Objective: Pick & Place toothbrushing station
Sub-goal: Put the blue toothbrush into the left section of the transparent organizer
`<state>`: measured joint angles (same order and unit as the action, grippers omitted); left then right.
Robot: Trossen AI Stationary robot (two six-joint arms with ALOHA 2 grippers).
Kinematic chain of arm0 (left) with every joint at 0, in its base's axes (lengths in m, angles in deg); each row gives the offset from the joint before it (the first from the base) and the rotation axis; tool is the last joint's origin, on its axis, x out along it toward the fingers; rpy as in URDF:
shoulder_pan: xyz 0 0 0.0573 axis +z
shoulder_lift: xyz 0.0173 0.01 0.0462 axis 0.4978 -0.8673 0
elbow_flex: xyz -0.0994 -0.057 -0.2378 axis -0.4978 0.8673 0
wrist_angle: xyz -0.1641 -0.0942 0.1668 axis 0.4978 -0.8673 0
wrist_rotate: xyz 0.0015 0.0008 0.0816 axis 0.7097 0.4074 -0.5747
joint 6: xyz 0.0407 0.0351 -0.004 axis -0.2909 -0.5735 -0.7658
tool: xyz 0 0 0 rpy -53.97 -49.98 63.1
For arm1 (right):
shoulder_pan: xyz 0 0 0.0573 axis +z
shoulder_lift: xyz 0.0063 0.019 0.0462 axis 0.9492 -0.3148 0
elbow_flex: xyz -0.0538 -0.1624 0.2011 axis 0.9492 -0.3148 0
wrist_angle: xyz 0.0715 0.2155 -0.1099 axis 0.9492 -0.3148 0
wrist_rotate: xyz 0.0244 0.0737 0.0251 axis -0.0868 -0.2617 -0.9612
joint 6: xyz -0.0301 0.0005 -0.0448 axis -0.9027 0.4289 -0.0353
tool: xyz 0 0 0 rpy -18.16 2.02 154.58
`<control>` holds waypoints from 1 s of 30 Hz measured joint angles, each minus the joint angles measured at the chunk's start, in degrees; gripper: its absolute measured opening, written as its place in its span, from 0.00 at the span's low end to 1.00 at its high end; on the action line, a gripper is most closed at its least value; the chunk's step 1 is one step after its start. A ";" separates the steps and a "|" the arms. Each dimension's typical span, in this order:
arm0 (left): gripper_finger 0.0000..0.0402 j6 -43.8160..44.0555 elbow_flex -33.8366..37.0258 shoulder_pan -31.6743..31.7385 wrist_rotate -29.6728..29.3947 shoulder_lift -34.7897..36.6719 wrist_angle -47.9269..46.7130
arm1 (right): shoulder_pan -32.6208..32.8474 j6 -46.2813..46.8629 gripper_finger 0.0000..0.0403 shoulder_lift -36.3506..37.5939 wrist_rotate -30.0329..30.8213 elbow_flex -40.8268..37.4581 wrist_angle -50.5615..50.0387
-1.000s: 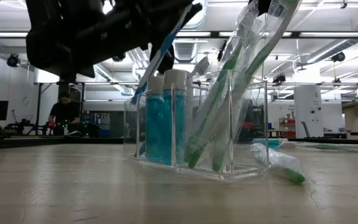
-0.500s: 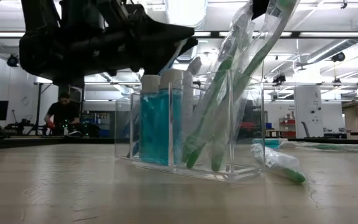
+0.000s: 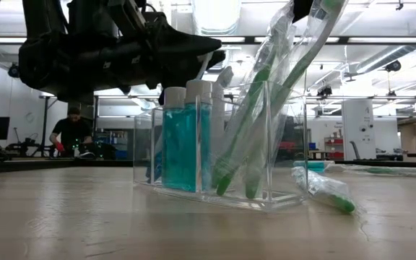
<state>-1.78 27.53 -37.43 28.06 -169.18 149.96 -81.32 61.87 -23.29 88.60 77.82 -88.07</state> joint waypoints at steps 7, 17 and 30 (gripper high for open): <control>0.20 3.06 0.00 0.00 0.41 0.00 0.02 | 0.00 0.00 0.14 0.00 -0.01 0.00 0.02; 0.20 5.91 0.02 0.00 0.02 0.02 0.02 | 0.00 0.00 0.14 0.00 -0.01 0.00 0.02; 0.20 7.61 -1.50 0.00 -0.97 0.04 0.00 | 0.00 0.00 0.13 0.02 -0.01 0.00 0.04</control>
<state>5.83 26.03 -37.43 27.09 -169.14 149.96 -81.32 61.87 -23.27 88.58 77.82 -88.02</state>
